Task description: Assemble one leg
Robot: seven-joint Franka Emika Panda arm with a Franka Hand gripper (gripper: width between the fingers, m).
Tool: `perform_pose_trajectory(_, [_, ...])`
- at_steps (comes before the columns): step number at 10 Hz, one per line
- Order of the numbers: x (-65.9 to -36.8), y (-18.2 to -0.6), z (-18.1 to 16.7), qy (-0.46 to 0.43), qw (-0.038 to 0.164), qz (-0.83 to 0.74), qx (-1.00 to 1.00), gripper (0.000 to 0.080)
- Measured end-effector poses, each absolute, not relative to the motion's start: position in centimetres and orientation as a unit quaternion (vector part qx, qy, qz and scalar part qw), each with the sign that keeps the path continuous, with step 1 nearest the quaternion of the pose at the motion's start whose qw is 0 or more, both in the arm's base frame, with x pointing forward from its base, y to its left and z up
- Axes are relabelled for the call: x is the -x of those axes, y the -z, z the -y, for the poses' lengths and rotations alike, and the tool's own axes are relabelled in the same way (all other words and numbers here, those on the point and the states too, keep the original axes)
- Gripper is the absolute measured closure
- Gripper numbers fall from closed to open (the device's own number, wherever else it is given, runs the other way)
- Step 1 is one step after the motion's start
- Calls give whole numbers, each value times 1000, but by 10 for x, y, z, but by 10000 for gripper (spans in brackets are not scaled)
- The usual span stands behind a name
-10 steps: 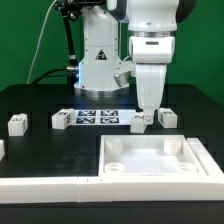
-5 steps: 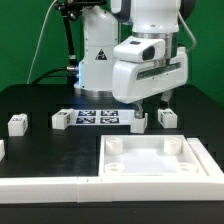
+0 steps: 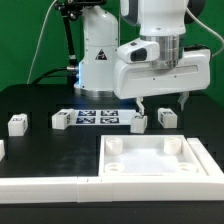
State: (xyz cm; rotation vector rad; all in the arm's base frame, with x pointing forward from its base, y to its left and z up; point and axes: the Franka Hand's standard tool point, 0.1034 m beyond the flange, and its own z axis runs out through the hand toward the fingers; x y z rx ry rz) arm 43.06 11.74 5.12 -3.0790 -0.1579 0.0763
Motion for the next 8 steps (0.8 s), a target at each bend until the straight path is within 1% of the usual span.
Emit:
perform_pose_trajectory(2, [-430, -51, -120, -28, 32, -28, 999, 150])
perform_pose_trajectory(3, [-427, -50, -120, -29, 34, -38, 998, 150])
perform_pose_trajectory(5, [-403, -43, -136, -27, 36, -22, 999, 150])
perform_pose_trajectory(8, [-388, -41, -147, -47, 34, 2, 998, 150])
